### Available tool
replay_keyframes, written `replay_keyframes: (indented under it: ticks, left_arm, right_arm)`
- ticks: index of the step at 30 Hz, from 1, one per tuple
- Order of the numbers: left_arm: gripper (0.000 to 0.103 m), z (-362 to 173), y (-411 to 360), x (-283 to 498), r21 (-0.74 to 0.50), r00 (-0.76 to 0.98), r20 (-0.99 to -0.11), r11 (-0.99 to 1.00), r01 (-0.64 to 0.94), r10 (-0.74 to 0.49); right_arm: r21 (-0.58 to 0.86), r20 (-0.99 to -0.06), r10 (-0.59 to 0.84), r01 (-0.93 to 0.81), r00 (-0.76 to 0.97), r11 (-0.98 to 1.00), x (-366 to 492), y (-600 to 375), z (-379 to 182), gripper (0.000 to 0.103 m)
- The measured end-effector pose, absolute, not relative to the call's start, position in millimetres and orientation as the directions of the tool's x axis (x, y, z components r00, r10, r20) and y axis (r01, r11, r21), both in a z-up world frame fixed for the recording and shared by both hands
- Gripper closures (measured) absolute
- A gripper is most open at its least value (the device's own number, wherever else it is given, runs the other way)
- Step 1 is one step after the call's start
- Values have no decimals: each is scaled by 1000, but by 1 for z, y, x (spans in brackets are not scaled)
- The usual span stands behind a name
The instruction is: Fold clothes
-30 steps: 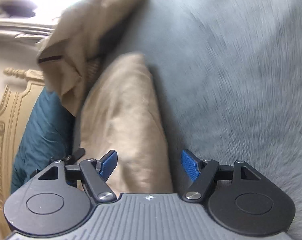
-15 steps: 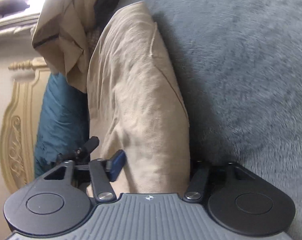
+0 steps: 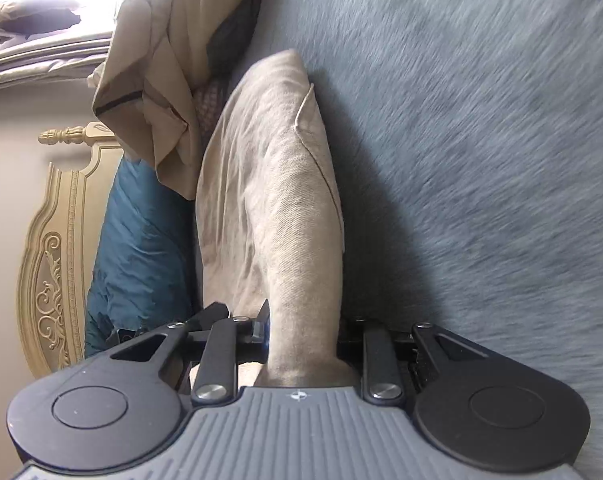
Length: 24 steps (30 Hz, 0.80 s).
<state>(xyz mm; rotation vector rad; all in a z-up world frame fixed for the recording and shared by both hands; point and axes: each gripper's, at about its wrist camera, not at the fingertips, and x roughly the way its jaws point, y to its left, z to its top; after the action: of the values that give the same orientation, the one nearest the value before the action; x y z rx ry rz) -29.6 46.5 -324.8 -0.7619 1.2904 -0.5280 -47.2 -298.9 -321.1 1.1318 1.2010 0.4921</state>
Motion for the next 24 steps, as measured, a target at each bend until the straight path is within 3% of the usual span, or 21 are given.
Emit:
replay_keyframes:
  ticks: [9, 10, 13, 16, 20, 24]
  left_arm:
    - [10, -327, -40, -33, -790, 78, -607, 611, 47, -791]
    - [10, -327, -46, -34, -787, 66, -610, 614, 57, -789]
    - [10, -320, -49, -31, -757, 55, -647, 650, 71, -760]
    - [10, -307, -40, -33, -719, 67, -688, 692, 71, -722]
    - [10, -286, -19, -49, -694, 111, -707, 715, 80, -698]
    - [10, -265, -5, -74, -662, 171, -720, 740, 122, -672]
  right_arm:
    - [823, -567, 712, 303, 413, 480, -82, -374, -294, 77]
    - [814, -581, 698, 322, 419, 484, -87, -380, -295, 75]
    - [783, -621, 652, 379, 434, 493, -99, -400, -299, 56]
    - [785, -617, 615, 437, 491, 439, -120, -422, -299, 48]
    - [810, -585, 560, 455, 586, 369, -156, -443, -281, 48]
    - [794, -606, 527, 419, 596, 440, -184, -433, -252, 48]
